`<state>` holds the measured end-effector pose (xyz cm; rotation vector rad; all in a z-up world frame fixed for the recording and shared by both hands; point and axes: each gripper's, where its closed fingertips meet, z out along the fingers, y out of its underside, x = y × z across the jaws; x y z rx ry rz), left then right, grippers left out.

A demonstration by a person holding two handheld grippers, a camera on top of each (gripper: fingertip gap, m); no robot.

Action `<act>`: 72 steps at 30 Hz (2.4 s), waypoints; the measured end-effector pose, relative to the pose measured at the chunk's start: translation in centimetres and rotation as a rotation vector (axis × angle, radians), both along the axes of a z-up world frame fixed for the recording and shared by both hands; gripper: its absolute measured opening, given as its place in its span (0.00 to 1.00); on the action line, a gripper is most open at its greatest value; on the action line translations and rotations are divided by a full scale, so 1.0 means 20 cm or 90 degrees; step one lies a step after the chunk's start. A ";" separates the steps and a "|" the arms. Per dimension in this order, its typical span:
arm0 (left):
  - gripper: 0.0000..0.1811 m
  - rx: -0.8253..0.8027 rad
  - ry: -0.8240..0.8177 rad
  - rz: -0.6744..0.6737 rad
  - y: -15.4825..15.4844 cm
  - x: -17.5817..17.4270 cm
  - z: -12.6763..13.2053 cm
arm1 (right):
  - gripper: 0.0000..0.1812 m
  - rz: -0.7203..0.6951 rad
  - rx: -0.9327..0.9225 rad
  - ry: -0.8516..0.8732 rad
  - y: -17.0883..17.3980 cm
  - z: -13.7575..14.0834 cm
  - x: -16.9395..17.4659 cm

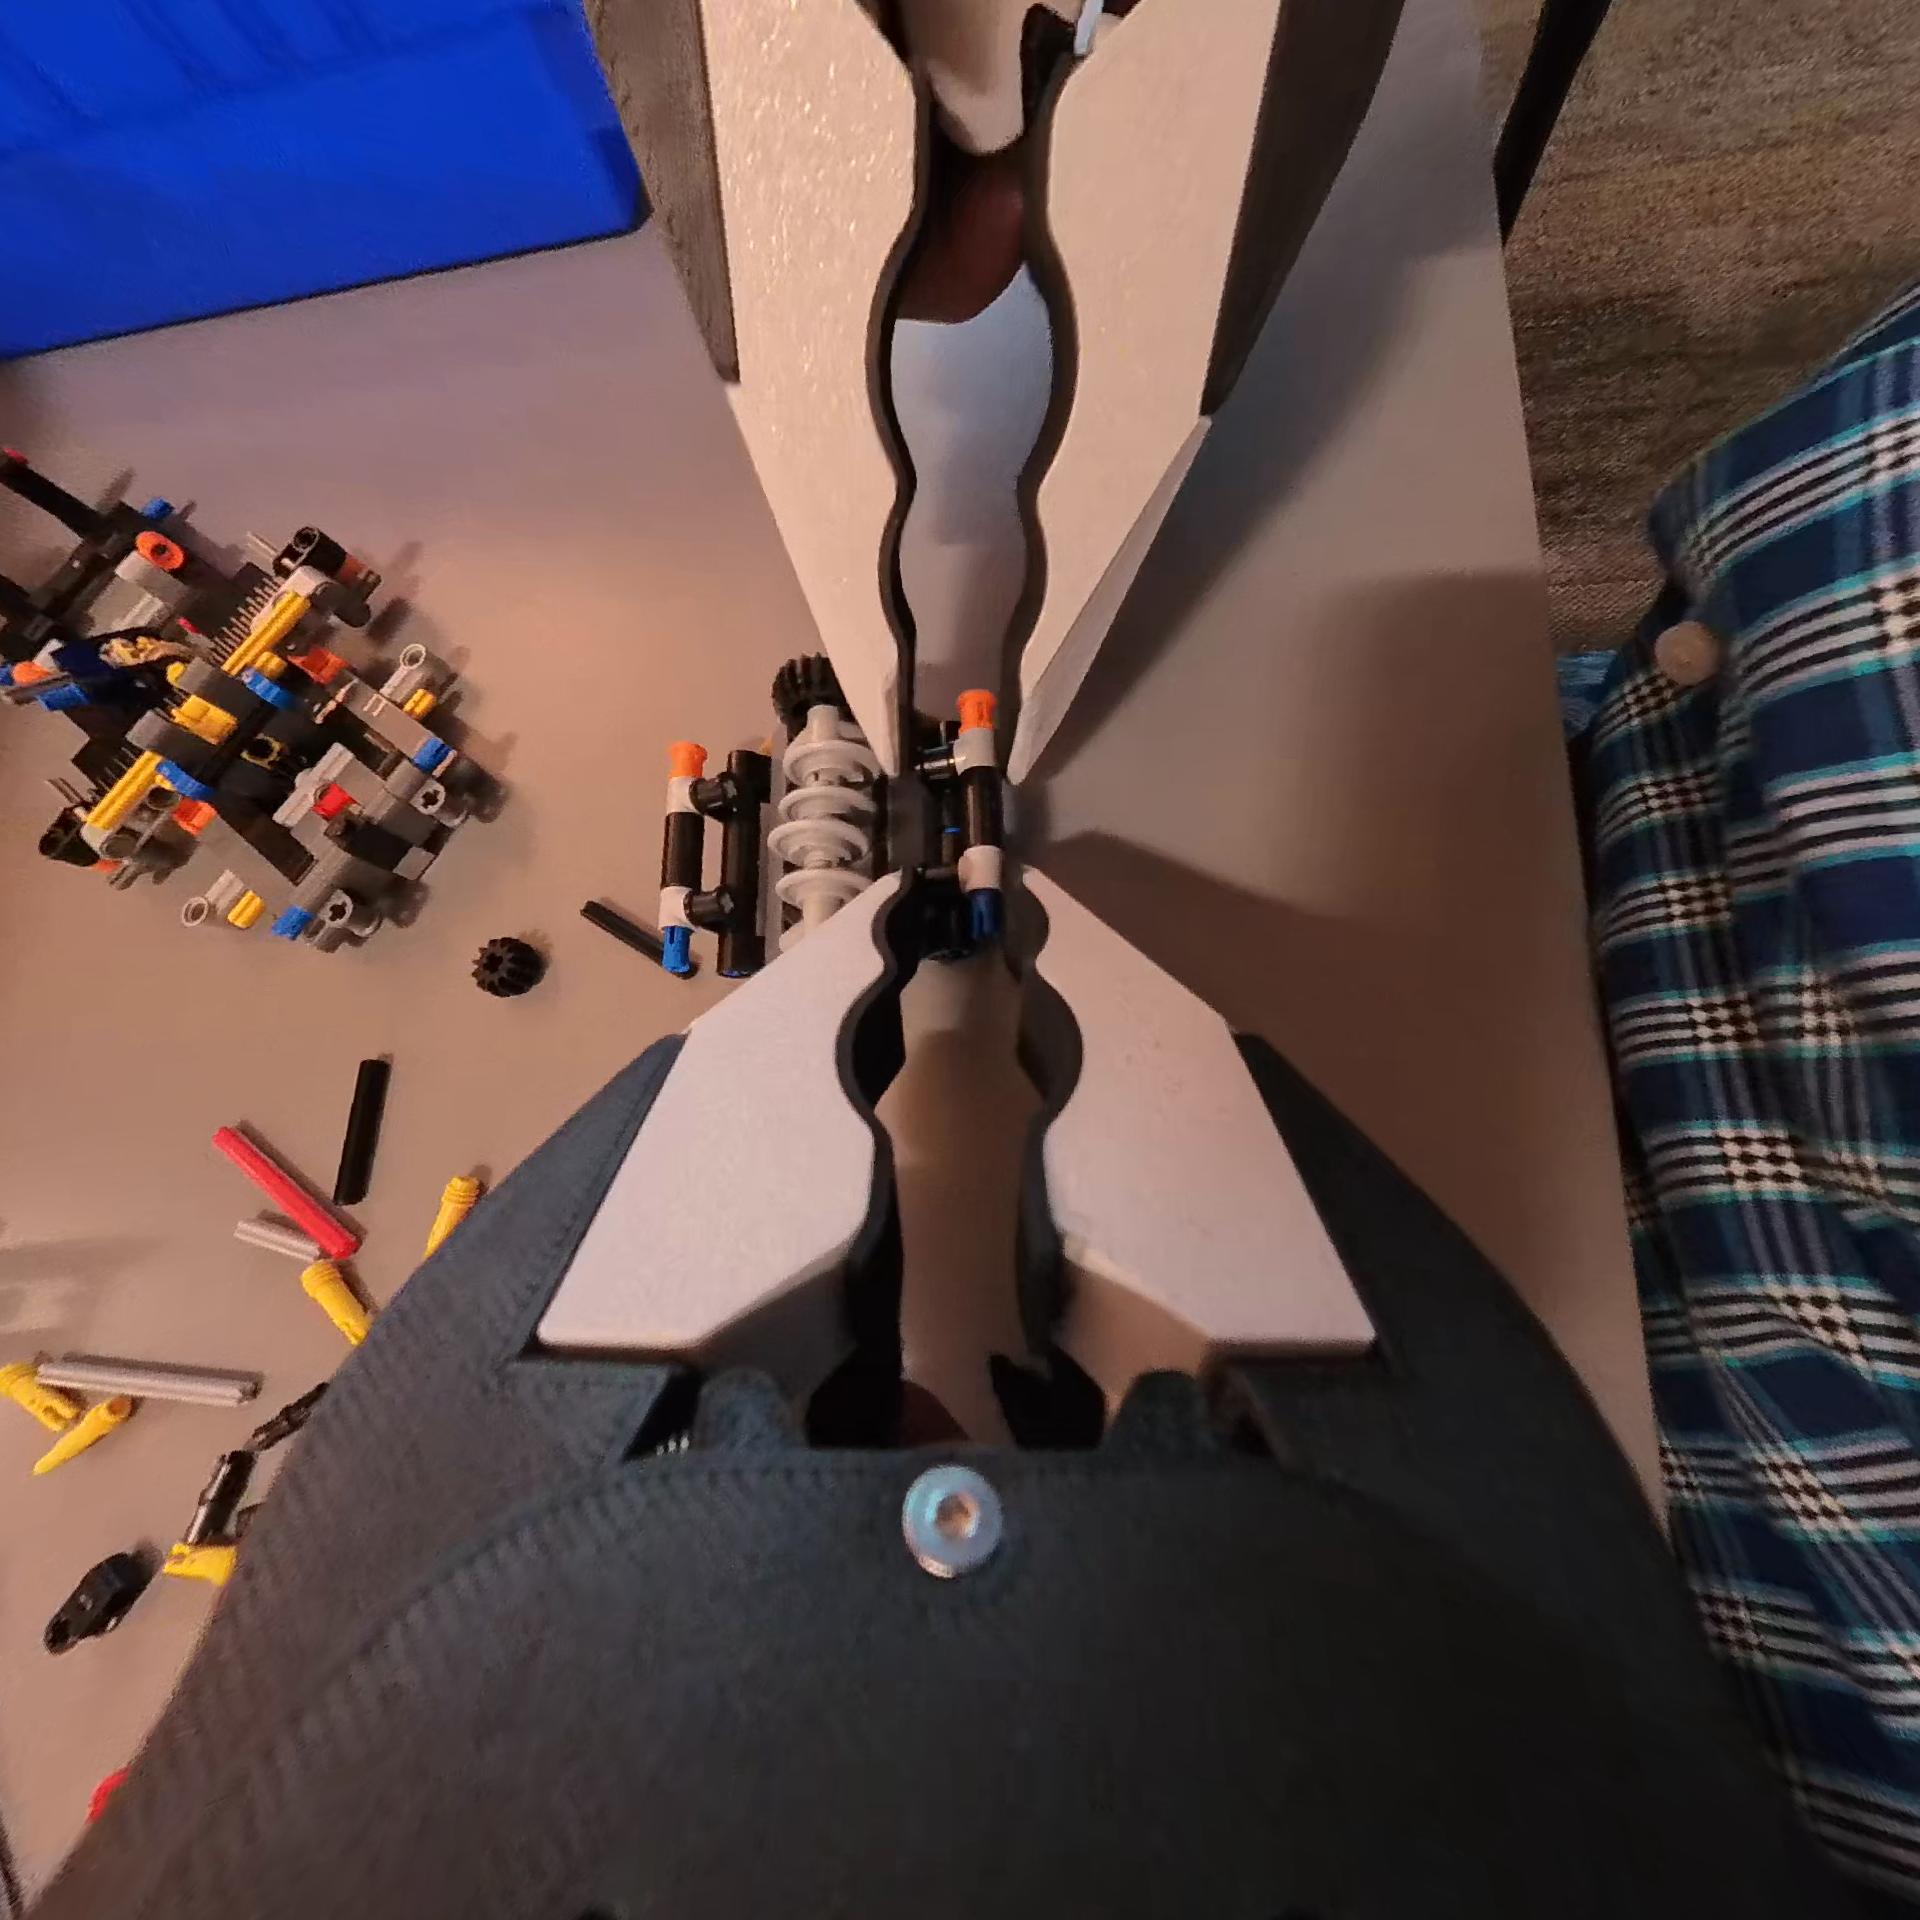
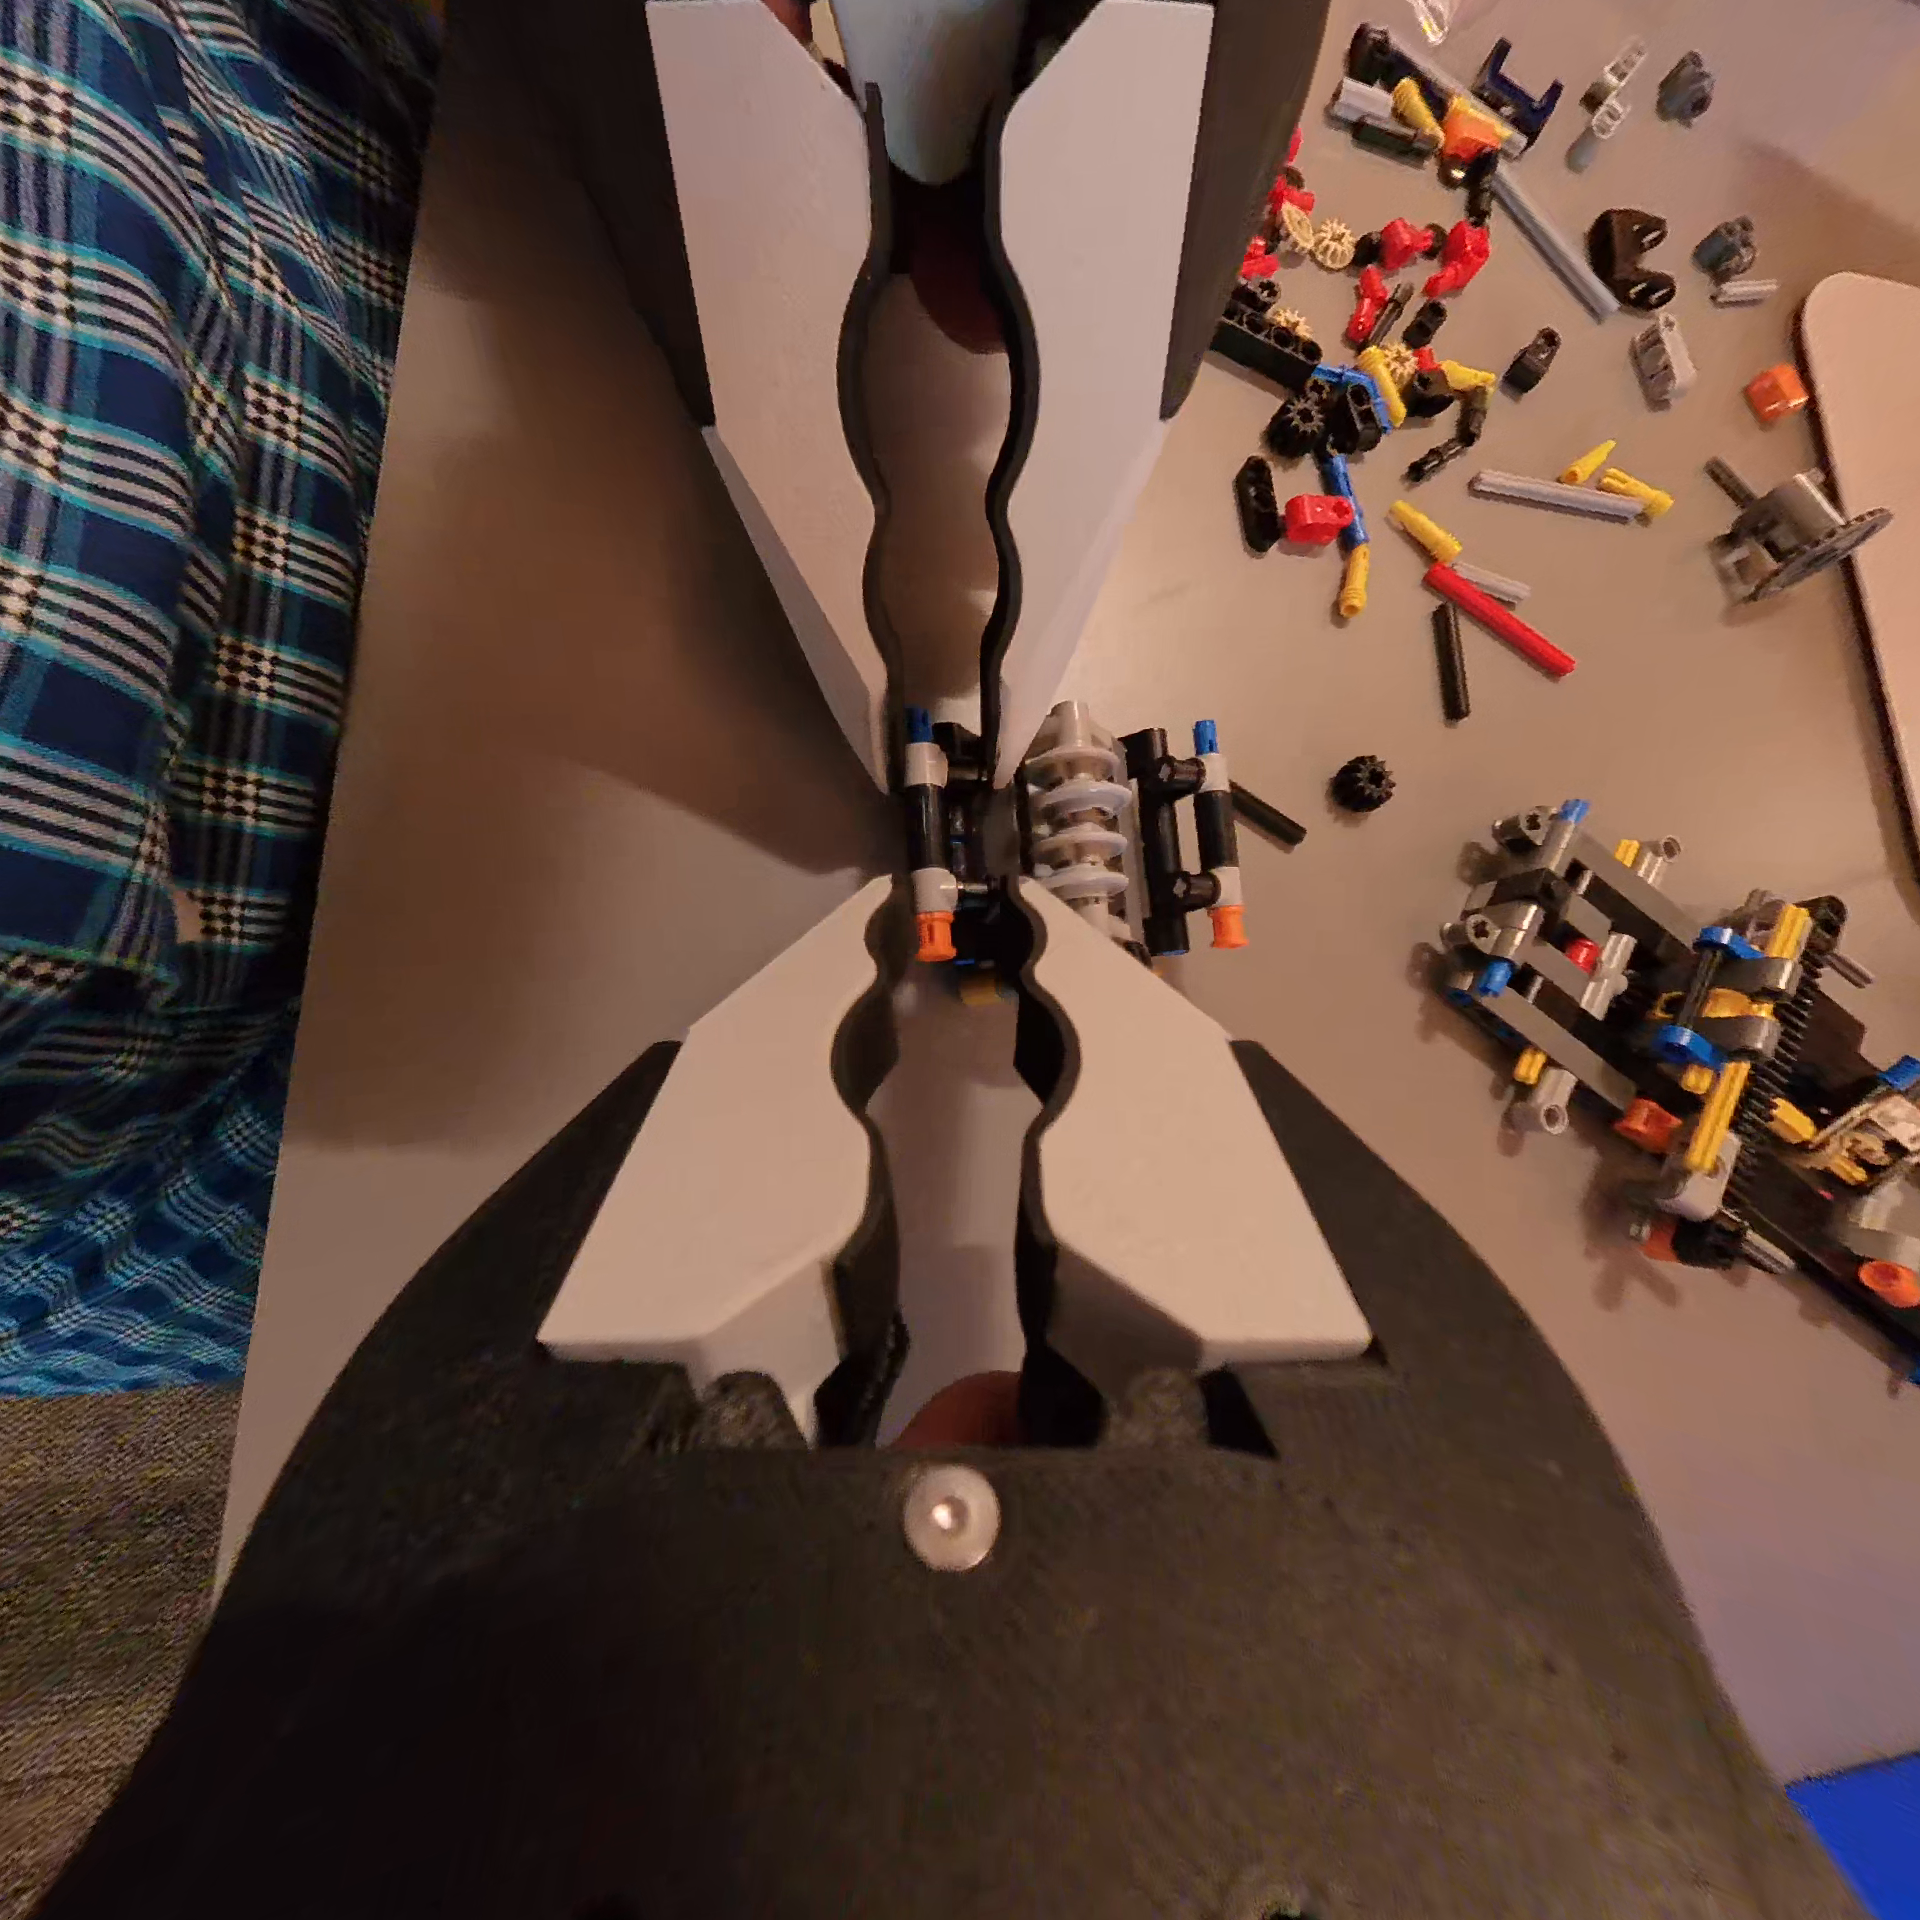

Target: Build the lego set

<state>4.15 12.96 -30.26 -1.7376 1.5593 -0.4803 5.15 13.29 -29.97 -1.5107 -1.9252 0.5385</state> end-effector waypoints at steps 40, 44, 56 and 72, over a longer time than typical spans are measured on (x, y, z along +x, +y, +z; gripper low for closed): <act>0.07 -0.365 -0.539 -0.078 -0.22 -0.11 0.57 | 0.26 0.005 0.098 0.295 -0.08 0.44 -0.10; 0.07 -0.406 -0.563 -0.069 -0.21 -0.13 0.58 | 0.10 0.020 0.063 0.271 -0.08 0.41 -0.13; 0.25 -0.261 -0.513 0.102 -0.02 -0.23 0.47 | 0.10 -0.106 -0.273 0.182 0.00 0.29 -0.12; 0.08 -0.265 -0.376 0.214 0.08 -0.16 0.31 | 0.22 -0.196 -0.384 0.163 0.07 0.25 -0.08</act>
